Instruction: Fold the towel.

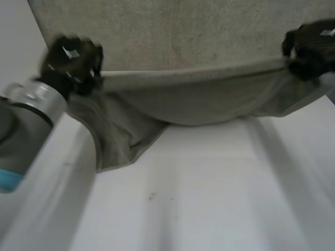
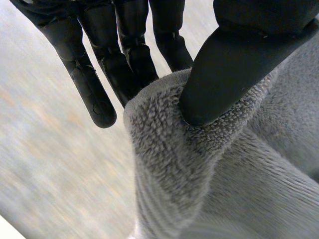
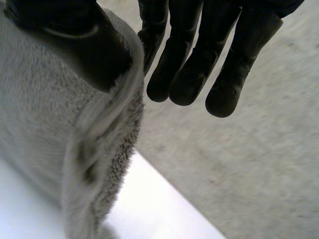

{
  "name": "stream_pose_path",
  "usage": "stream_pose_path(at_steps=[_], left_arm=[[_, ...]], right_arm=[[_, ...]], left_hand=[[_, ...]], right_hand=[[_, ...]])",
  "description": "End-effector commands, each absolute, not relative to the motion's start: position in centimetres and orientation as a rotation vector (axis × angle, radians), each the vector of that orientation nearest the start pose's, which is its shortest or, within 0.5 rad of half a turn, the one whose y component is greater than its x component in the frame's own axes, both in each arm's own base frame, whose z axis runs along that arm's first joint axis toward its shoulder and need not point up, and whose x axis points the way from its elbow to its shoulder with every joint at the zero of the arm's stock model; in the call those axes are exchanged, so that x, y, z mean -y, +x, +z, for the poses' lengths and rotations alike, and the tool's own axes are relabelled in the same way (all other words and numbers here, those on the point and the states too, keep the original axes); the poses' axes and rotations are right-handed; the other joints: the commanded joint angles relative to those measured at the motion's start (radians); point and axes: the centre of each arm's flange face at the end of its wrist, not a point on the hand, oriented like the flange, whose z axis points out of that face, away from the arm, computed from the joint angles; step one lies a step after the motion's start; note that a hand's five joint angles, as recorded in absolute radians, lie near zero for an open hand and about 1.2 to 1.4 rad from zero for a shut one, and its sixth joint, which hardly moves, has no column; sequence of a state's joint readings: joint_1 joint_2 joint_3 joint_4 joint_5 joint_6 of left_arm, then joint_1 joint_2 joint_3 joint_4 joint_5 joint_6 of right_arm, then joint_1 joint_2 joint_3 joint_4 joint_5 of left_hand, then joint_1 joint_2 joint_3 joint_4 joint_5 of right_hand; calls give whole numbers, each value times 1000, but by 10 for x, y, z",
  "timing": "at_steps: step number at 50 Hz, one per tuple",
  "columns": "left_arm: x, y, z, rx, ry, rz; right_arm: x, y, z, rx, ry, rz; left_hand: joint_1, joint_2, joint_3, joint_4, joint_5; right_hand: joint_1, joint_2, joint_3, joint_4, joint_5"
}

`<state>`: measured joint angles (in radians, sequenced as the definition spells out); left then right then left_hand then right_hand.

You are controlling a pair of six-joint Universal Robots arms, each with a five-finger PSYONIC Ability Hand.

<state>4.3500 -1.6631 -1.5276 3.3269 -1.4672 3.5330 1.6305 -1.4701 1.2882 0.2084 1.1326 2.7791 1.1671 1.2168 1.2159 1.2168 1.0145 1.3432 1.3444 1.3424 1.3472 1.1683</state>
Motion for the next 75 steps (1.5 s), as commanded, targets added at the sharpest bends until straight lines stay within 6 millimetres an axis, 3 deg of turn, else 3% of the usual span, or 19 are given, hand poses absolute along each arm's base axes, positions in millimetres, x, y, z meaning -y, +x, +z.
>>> stream_pose_path(at_steps=[1, 7, 11, 16, 21, 27, 30, 34, 40, 43, 49, 51, 54, 59, 60, 62, 64, 69, 75], left_arm=[[224, -231, 398, -1621, 757, -2637], [218, -222, 416, -1680, 761, -2587], [221, -223, 409, -1745, 808, -2547], [253, -228, 370, -1923, 875, -2414], [295, -241, 297, -2216, 957, -2161], [330, -252, 273, -2263, 970, -2116], [350, -261, 287, -2182, 951, -2211], [363, -273, 360, -1850, 832, -2567], [343, -268, 426, -1573, 571, -2964], [339, -265, 427, -1567, 529, -3003], [341, -265, 378, -1726, 531, -2926], [343, -262, 335, -1890, 558, -2799], [344, -258, 311, -1974, 568, -2722], [343, -254, 202, -2232, 679, -2394], [343, -254, 202, -2233, 680, -2393], [336, -253, 158, -2284, 774, -2246], [333, -251, 141, -2298, 818, -2177], [325, -249, 119, -2287, 925, -2057], [319, -245, 131, -2247, 933, -2068]], right_arm=[[272, 177, 419, -1872, -911, -2259], [257, 177, 454, -1815, -926, -2314], [263, 175, 449, -1872, -923, -2253], [293, 176, 415, -2023, -941, -2070], [323, 191, 361, -2161, -1082, -1855], [349, 215, 323, -2194, -1166, -1786], [374, 231, 323, -2144, -1158, -1947], [393, 250, 365, -1900, -990, -2348], [376, 242, 427, -1607, -706, -2537], [370, 239, 433, -1575, -680, -2545], [365, 242, 393, -1670, -775, -2402], [362, 246, 349, -1795, -884, -2252], [360, 246, 325, -1857, -934, -2188], [350, 243, 222, -2092, -1139, -1918], [350, 243, 221, -2093, -1140, -1917], [345, 240, 173, -2194, -1215, -1768], [342, 237, 154, -2241, -1237, -1699], [335, 227, 132, -2307, -1263, -1609], [335, 213, 152, -2309, -1217, -1677]], left_hand=[[229, 179, 180, 179, 207], [229, 179, 180, 179, 207], [229, 179, 180, 179, 207], [229, 179, 180, 179, 207], [229, 179, 180, 179, 207], [229, 179, 180, 179, 207], [229, 179, 180, 179, 207], [229, 179, 180, 179, 207], [229, 179, 180, 179, 207], [229, 179, 180, 179, 207], [229, 179, 180, 179, 207], [229, 179, 180, 179, 207], [229, 179, 180, 179, 207], [229, 179, 180, 179, 207], [229, 179, 180, 179, 207], [229, 179, 180, 179, 207], [229, 179, 180, 179, 207], [229, 179, 180, 179, 207], [133, 83, 84, 83, 111]], right_hand=[[53, 52, 54, 49, 53], [53, 52, 54, 49, 53], [53, 52, 54, 49, 53], [53, 52, 54, 49, 53], [53, 52, 54, 49, 53], [53, 52, 54, 49, 53], [53, 52, 54, 49, 53], [53, 52, 54, 49, 53], [53, 52, 54, 49, 53], [53, 52, 54, 49, 53], [53, 52, 54, 49, 53], [53, 52, 54, 49, 53], [53, 52, 54, 49, 53], [53, 52, 54, 49, 53], [53, 52, 54, 49, 53], [53, 52, 54, 49, 53], [53, 52, 54, 49, 53], [53, 52, 54, 49, 53], [53, 52, 54, 49, 53]])
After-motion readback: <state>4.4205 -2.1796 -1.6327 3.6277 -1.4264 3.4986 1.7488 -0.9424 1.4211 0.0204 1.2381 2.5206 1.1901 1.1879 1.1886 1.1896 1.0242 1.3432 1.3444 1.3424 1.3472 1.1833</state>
